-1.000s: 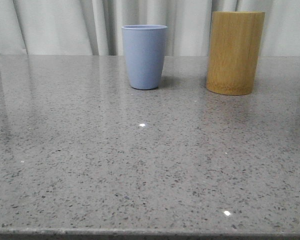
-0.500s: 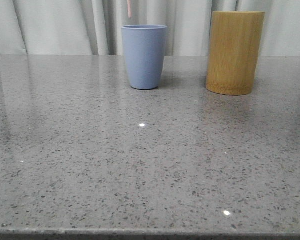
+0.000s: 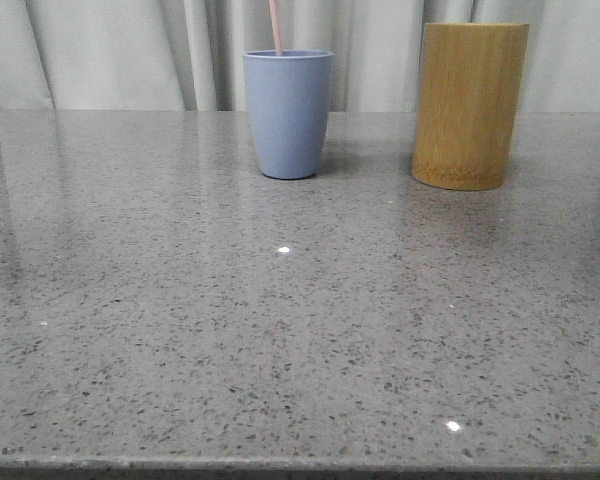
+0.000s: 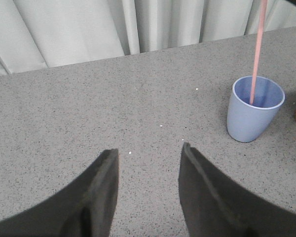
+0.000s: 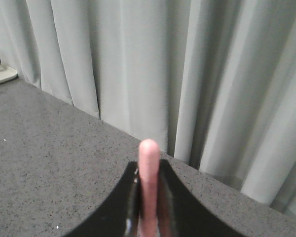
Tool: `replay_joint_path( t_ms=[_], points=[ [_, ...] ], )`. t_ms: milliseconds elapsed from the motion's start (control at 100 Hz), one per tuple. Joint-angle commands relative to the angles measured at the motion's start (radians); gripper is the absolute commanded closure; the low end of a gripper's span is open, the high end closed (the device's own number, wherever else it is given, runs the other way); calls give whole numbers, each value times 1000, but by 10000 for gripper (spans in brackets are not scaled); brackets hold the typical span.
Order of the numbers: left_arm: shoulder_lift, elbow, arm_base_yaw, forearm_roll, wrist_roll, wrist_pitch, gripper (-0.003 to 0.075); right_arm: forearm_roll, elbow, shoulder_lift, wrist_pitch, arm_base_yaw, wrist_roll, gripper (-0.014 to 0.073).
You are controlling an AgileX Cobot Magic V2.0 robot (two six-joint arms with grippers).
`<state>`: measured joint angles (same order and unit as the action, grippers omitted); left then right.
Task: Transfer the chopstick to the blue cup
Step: 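Carry the pink stick over the blue cup and lower it in, then open the right gripper to release the pink stick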
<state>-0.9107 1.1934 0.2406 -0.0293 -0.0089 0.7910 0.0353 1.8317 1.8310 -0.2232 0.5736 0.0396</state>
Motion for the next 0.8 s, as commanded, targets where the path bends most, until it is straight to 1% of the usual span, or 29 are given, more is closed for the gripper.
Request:
replay_joint_path(
  t_ms=[0, 210, 540, 650, 790],
  points=[
    [9, 27, -3, -2, -9, -88, 435, -20, 13, -46, 68, -7, 6, 656],
    [9, 27, -3, -2, -9, -88, 435, -28, -35, -40, 74, -7, 6, 656],
    [9, 27, -3, -2, -9, -92, 435, -35, -37, -40, 32, -7, 6, 641],
    [9, 27, -3, -2, -9, -92, 435, -53, -37, -40, 10, -7, 6, 580],
    [9, 27, -3, -2, -9, -92, 435, -67, -37, -40, -2, -7, 6, 444]
  ],
)
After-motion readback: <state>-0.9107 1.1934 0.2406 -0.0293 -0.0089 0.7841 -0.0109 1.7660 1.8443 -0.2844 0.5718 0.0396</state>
